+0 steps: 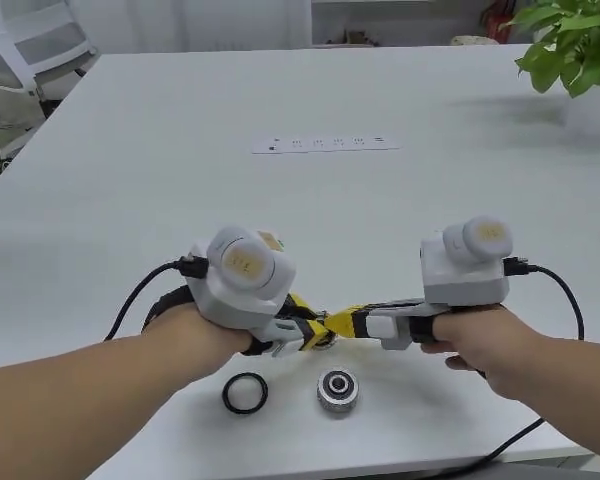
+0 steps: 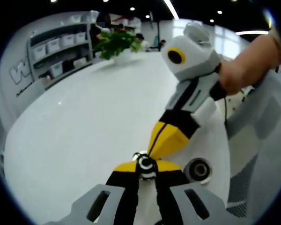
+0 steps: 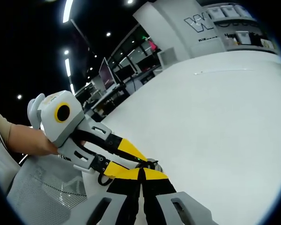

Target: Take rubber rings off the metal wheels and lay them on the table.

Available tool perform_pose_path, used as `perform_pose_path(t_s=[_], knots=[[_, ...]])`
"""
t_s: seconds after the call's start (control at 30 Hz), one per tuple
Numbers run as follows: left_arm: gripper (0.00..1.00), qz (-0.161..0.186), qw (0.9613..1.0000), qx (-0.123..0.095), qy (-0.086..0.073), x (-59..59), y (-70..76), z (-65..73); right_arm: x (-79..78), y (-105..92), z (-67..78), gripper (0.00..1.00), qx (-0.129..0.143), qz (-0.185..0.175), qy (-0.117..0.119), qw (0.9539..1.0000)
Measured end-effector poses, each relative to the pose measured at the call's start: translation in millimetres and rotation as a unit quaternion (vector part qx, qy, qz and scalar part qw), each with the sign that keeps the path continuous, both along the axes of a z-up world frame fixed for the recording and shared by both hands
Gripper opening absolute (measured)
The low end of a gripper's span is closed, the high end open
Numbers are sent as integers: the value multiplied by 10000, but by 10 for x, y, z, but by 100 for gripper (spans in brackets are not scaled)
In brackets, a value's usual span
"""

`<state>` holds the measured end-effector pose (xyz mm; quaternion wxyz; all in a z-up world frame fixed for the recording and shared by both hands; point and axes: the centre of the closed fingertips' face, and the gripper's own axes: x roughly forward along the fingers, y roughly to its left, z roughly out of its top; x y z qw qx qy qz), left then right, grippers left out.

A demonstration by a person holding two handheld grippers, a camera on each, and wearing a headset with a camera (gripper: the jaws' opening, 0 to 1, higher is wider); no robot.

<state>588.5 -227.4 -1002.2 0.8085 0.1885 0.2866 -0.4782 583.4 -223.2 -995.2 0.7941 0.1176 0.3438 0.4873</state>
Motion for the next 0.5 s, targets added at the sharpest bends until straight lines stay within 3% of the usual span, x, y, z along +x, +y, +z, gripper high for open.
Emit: perform_pose_path(t_s=[0.23, 0.5], knots=[[13, -3, 10000, -20, 10, 0, 1, 2, -15, -14, 49, 0, 262, -89, 139, 9995], [13, -21, 10000, -73, 32, 8, 2, 1, 0, -33, 25, 0, 186, -124, 104, 9997]])
